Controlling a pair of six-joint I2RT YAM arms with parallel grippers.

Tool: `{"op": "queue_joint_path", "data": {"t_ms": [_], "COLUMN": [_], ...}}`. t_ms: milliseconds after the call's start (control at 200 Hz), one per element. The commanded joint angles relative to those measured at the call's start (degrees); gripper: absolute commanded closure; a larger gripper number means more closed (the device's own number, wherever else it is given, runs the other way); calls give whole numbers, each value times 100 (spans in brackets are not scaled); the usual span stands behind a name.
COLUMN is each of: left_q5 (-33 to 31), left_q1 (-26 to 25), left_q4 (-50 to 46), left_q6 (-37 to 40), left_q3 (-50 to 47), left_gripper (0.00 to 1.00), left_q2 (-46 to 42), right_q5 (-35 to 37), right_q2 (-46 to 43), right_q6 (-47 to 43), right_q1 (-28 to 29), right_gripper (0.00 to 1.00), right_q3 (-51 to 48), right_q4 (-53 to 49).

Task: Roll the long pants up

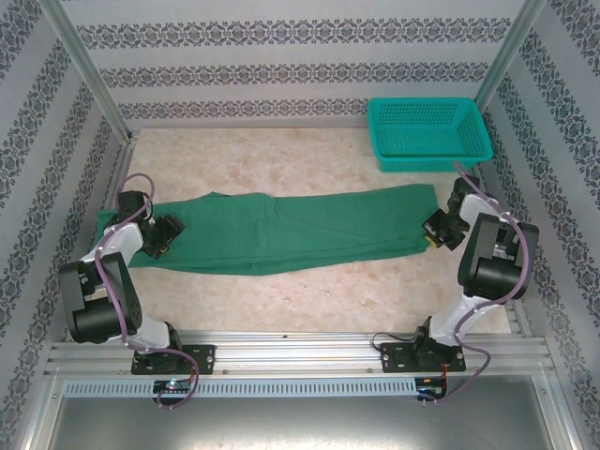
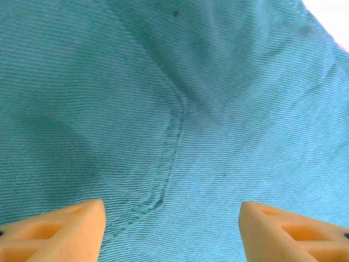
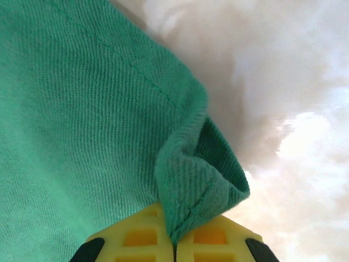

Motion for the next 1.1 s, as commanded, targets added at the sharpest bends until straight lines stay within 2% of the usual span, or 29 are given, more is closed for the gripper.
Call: {"op": "queue_joint_path", "data": {"t_ms": [0,270,355,415,500,634,729,909,1094], "left_q5": [-118,-302,-353,-400,-344,-153,-19,248,362], "left_q1": [-229,-561,-662,-703,-702,-712,-738,-773,-778], "left_q4": [-45,-214,-196,-135,-88,-70,-67,187,448], "left_q6": [126,100,66,31,8,68,156,154,126], "left_q3": [259,533,535,505,523,566,576,400,204], "left_gripper": [35,35,35,35,35,35,35,35,35], "left_q2": [95,221,258,285,338,332,355,452,590], "right_q5": [386,149,15,-226,-29,658,965,1167,817], "right_q2": [-590,-945,-1003,-1096,-1333,-1881,-1854,-749,1321], "right_q6": [219,154,136,168,62,21,243,484,468], "right_q1": [-295,-1718,-1902,-1716,-822,1501,2972,5201,6602], "right_gripper": [100,100,100,100,100,100,100,100,100], "right_q3": [-160,-322,-384,-474,-413,-112,342,1817,4081], "right_q4": [177,285,332,464,376,179,62,-263,-733]}}
